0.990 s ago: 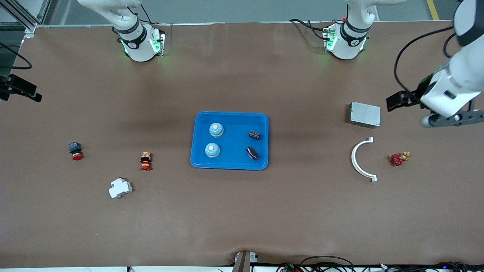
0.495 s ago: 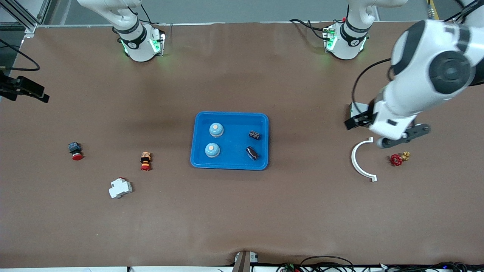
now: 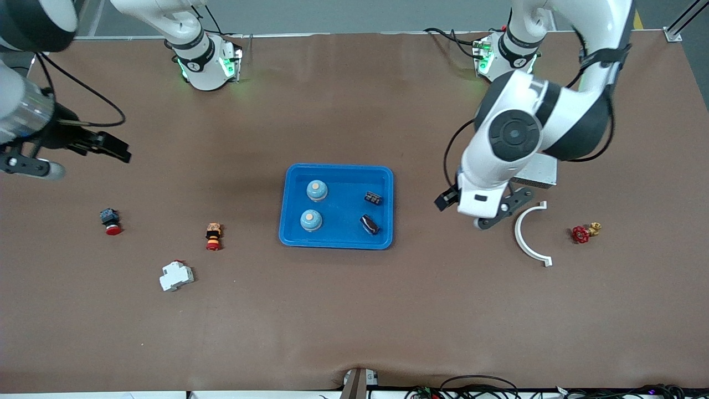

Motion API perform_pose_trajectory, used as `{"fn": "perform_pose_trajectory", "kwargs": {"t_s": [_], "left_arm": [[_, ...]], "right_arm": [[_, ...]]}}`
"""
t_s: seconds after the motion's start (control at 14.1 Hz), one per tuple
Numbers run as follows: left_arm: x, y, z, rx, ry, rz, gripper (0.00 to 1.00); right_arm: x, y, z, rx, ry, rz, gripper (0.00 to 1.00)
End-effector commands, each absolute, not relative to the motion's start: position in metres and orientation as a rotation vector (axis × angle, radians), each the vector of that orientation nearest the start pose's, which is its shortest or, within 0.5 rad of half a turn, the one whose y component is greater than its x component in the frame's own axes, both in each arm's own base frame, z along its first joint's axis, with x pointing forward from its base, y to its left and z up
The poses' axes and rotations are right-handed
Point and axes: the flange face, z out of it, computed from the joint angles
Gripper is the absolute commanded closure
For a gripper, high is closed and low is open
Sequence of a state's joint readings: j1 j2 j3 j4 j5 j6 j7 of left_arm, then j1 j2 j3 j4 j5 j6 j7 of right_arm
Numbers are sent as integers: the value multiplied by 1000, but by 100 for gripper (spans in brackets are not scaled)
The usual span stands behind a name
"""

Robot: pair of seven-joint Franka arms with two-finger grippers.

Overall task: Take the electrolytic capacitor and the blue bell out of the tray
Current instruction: 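Reach the left gripper to a capacitor while the right gripper reaches a bell, then grasp the black capacitor with the left gripper while the right gripper grasps a bell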

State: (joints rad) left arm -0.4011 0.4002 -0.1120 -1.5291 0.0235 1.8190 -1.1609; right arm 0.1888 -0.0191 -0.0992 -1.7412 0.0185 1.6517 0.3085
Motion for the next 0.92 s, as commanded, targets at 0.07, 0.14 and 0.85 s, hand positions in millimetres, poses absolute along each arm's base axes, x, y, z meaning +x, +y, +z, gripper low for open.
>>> {"fn": "perform_pose_trajectory", "kwargs": {"t_s": [0.07, 0.14, 0.85], "left_arm": [[580, -361, 381, -2860, -1211, 140, 0], [573, -376, 371, -2831, -1249, 135, 0], [517, -475, 268, -2597, -1656, 124, 16]], "right_arm": [[534, 128, 526, -3086, 517, 35, 0], [537, 146, 511, -3074, 582, 21, 0], [569, 279, 341, -2948, 853, -47, 0]]}}
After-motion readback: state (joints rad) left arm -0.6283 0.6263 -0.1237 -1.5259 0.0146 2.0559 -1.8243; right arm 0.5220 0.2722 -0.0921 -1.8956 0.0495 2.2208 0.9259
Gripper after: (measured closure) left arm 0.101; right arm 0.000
